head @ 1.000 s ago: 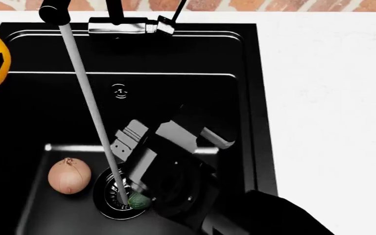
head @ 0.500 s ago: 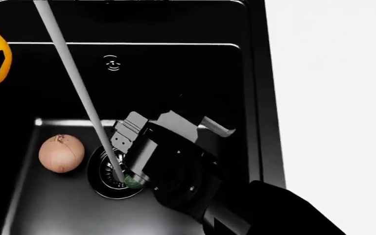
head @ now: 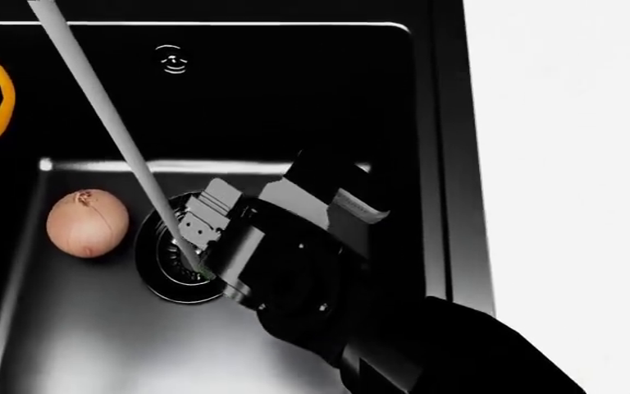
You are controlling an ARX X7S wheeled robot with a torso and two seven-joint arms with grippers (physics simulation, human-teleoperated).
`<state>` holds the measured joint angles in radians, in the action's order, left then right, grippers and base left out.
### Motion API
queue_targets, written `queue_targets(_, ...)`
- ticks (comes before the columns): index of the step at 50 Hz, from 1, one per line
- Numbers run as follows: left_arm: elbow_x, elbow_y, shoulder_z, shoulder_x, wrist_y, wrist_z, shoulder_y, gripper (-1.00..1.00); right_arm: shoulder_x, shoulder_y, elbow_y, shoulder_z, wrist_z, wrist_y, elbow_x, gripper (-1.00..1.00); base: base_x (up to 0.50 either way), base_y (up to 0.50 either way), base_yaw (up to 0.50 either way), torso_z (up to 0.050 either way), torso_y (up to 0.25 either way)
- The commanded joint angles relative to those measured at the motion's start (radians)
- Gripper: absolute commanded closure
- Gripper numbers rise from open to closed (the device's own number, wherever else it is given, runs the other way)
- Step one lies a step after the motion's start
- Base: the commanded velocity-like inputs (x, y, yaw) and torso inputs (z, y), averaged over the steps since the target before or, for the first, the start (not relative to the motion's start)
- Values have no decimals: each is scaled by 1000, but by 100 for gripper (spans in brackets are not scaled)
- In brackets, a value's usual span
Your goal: Pick the oranges and zucchinis from the sink and place them in one bowl. Place the onion in the other bowl. Then turn off the sink faucet.
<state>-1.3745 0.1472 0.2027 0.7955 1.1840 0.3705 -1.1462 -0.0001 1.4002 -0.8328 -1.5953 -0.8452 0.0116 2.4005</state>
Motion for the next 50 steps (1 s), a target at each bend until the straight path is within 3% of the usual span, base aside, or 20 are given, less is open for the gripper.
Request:
queue_targets(1,-3,-6,1,8,-11,-2,4,100,0,-20,-6,-8,34,-5,22,-100,13,0,0,7,-178)
queue_targets(4,-3,-9,1,10,-13,-5,4,100,0,-21,-8,-8,32,-4,20,-100,10,1,4,7,-178)
queue_targets(5,-2,-12,1,10,-14,-2,4,100,0,-21,-7,-9,28,-8,11,100,10,3,5,7,-104)
queue_targets(30,-24,-16,-6,6,-25,15,20,100,0,0,29,-7,-34,-44,-24,100,1,0,0,0,-1)
queue_targets(50,-24,-14,1,-7,-37,25,20,100,0,2,33,-6,-47,-19,-31,100,1,0,0,1,178)
